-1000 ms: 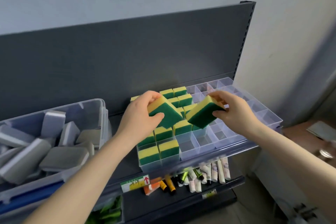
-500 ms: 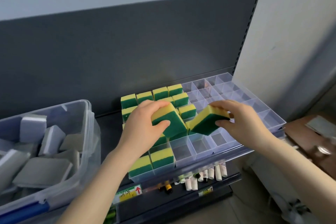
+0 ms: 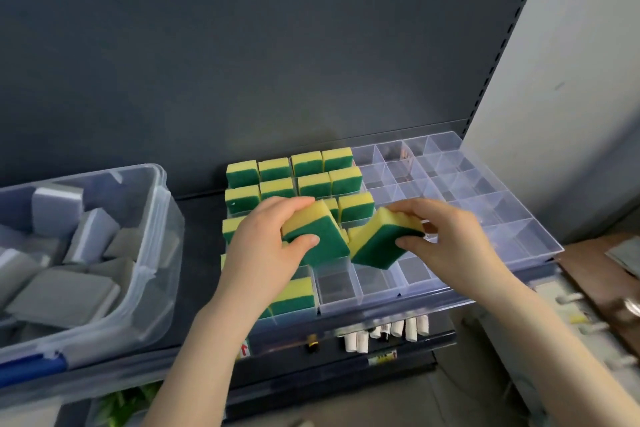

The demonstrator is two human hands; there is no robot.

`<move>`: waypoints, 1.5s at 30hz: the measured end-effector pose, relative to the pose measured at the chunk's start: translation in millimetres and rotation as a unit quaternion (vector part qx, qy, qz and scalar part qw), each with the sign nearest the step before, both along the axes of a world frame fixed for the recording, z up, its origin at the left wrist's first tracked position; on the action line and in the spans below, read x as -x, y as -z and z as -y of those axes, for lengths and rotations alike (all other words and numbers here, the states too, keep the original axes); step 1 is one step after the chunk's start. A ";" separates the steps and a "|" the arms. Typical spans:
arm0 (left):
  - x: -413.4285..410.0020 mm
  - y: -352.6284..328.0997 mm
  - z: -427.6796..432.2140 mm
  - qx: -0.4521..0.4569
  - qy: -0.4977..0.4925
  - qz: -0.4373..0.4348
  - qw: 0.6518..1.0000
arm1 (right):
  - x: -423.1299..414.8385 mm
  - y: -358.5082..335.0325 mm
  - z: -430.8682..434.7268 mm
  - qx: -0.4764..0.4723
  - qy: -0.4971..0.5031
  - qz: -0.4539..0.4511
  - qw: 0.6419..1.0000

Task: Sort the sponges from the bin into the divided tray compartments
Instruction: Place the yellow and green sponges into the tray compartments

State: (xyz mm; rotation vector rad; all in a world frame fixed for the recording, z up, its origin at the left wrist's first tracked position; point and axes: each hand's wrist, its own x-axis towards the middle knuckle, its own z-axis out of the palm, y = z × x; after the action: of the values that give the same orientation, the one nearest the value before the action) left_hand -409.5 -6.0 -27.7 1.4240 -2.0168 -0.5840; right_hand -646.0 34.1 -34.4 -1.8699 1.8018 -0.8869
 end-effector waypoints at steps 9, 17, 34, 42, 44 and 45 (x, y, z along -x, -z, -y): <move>16.2 10.7 -26.8 -0.006 -0.058 -0.019 0.998 | 14.8 17.1 2.2 0.035 -0.067 -0.006 0.997; 28.0 21.9 -36.7 -0.020 -0.046 0.057 0.997 | 22.1 27.3 3.1 0.046 -0.101 -0.024 0.994; 39.1 43.5 -36.1 -0.053 0.057 0.196 0.977 | 8.0 48.0 2.0 -0.052 -0.158 -0.108 0.980; 38.4 54.3 -32.1 -0.050 0.068 0.216 0.973 | 3.2 56.3 -0.2 -0.079 -0.147 -0.118 0.979; 37.3 55.2 -31.4 -0.050 0.070 0.213 0.973 | 2.0 56.6 -0.2 -0.080 -0.148 -0.123 0.978; 37.1 55.3 -31.2 -0.049 0.071 0.212 0.973 | 1.7 56.6 -0.1 -0.081 -0.147 -0.124 0.978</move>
State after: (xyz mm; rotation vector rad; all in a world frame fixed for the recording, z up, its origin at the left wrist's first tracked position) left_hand -446.6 25.2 -83.0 1.5763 -2.4695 -0.4725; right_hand -647.7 34.2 -91.0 -2.1400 1.6127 -0.4050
